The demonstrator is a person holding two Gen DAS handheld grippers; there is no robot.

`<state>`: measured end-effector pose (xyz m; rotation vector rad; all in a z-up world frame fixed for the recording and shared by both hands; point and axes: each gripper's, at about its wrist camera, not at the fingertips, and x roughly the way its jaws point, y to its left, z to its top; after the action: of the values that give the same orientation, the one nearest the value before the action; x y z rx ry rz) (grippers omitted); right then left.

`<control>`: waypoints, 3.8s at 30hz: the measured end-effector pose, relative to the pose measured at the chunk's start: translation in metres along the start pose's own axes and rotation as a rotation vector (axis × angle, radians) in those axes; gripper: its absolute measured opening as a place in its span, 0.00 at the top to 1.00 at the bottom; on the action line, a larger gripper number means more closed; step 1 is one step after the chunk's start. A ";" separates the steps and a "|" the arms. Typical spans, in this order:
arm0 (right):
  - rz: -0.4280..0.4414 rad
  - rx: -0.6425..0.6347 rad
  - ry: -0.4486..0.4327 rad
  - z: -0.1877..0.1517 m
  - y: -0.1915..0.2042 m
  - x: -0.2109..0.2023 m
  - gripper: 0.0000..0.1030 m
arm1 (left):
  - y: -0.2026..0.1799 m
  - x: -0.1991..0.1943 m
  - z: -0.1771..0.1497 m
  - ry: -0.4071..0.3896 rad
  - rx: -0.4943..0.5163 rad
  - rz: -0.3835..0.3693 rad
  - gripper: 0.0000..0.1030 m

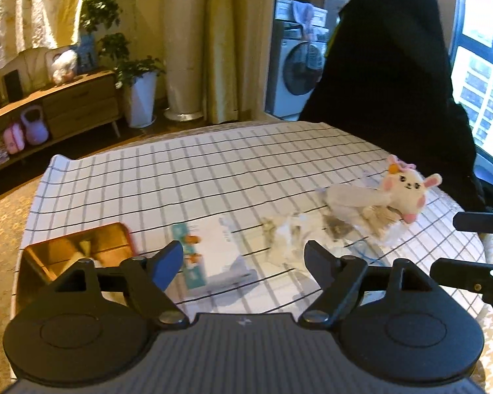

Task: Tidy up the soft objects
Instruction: 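Move both tools back over the remaining items on the table, then grasp the white cloth with the left tool while the right tool grasps the brown hair tie, then carry the cloth and hair tie with both tools over the tin box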

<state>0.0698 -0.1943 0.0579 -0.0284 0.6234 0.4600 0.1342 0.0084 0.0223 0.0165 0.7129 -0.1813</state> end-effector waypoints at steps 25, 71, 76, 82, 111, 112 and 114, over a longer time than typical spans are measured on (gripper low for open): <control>-0.013 -0.039 0.152 -0.096 -0.046 0.023 0.13 | -0.069 0.116 -0.002 0.100 0.043 -0.082 0.02; -0.002 -0.154 0.250 -0.113 -0.017 0.074 0.81 | -0.070 0.204 -0.012 0.181 0.035 0.002 0.80; -0.010 -0.115 0.236 -0.110 -0.017 0.064 0.84 | -0.064 0.195 -0.013 0.184 0.017 0.002 0.85; 0.000 -0.056 0.205 -0.103 -0.016 0.046 0.85 | -0.053 0.178 -0.016 0.177 0.003 -0.003 0.87; 0.089 -0.048 0.052 -0.035 0.036 -0.002 0.86 | 0.015 0.011 -0.012 0.095 -0.027 -0.028 0.87; 0.095 -0.056 0.047 -0.032 0.040 -0.001 0.86 | 0.021 0.006 -0.013 0.090 -0.031 -0.022 0.87; 0.111 -0.074 0.037 -0.026 0.050 0.000 0.86 | 0.031 -0.003 -0.013 0.080 -0.038 -0.006 0.87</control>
<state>0.0347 -0.1537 0.0424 -0.0726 0.6465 0.5907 0.1285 0.0406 0.0129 -0.0145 0.7965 -0.1731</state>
